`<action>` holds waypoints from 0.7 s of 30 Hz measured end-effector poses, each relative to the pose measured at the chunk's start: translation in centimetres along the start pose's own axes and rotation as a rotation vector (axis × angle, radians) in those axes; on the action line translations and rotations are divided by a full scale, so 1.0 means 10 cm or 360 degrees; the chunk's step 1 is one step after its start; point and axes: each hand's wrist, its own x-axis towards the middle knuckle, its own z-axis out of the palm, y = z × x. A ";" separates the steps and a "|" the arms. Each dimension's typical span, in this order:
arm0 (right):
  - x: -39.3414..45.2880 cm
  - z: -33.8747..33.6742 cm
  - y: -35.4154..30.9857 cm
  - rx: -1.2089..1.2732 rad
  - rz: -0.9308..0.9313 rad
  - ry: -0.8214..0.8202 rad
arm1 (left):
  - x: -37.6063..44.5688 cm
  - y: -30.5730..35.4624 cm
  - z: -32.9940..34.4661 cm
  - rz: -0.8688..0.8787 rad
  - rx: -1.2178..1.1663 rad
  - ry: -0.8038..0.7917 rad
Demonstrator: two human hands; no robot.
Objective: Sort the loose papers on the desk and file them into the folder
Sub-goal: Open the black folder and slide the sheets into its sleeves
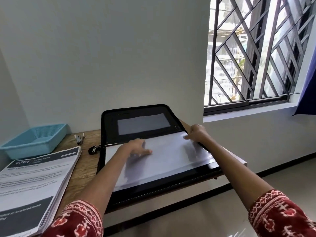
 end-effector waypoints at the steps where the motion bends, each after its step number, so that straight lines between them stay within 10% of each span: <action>1: -0.02 0.01 0.00 -0.0056 -0.0016 -0.0116 | -0.03 0.00 0.05 -0.0008 0.0093 -0.0045; 10: -0.32 0.20 -0.36 -0.0438 0.0002 0.0026 | -0.37 -0.01 0.14 0.0066 0.0131 0.0071; 21: -1.18 0.72 -1.93 0.0663 -0.0624 -0.0336 | -1.60 -1.43 -0.29 -0.0489 -0.0352 0.1120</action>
